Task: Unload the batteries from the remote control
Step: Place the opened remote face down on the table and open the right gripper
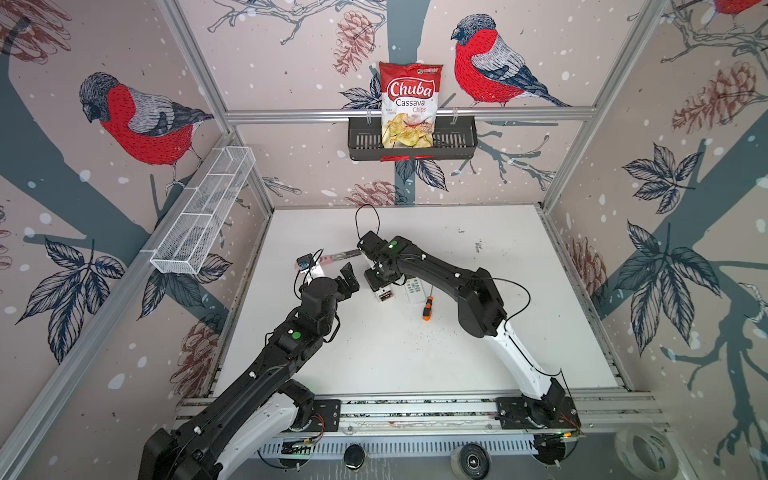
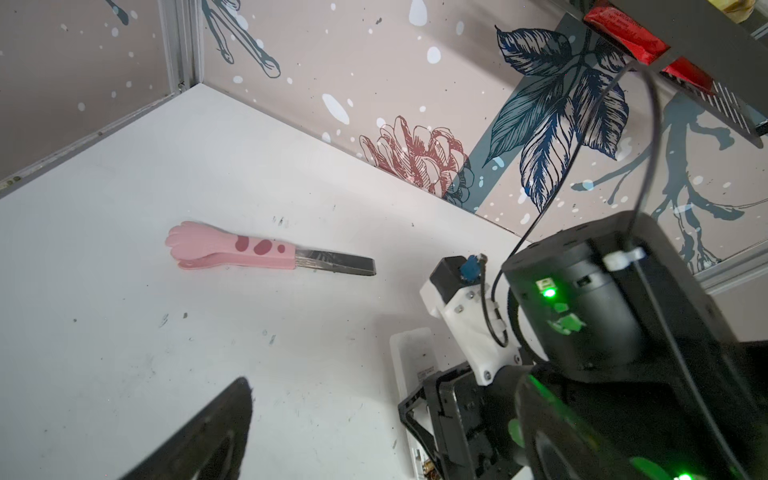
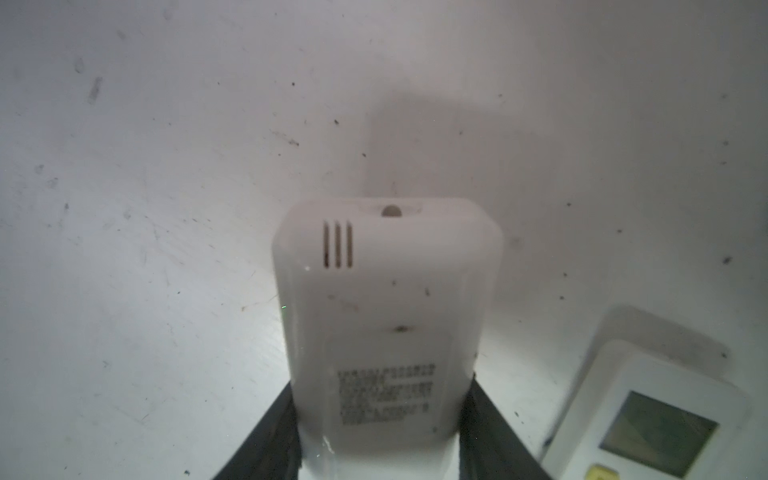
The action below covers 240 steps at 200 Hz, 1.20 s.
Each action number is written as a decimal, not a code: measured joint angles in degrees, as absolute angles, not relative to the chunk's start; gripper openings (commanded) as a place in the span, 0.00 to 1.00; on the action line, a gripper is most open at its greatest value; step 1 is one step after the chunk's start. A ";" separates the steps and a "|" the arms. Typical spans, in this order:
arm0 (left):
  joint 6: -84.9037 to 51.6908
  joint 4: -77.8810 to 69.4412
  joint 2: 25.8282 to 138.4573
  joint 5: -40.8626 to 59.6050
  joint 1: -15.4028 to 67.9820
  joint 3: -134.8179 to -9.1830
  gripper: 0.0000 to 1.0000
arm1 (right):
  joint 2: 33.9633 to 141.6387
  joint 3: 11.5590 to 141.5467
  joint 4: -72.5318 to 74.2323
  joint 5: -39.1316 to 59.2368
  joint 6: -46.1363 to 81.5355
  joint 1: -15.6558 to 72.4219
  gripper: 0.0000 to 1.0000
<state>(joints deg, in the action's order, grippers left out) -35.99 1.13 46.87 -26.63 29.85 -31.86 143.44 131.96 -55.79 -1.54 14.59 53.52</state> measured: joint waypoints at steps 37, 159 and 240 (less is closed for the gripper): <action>-36.01 1.10 46.50 -25.28 29.43 -30.72 0.98 | 144.99 132.53 -57.76 -4.49 14.48 54.63 0.36; -35.92 0.19 45.08 -23.55 28.69 -28.64 0.98 | 145.62 132.20 -58.43 -8.29 13.89 56.07 0.74; -34.37 -1.96 47.70 -22.31 28.67 -31.29 0.98 | 128.86 118.54 -50.17 -9.85 16.71 54.52 0.75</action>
<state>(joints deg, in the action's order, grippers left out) -34.37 -1.96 47.70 -22.31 28.67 -31.29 128.86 118.54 -50.17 -9.85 16.71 54.52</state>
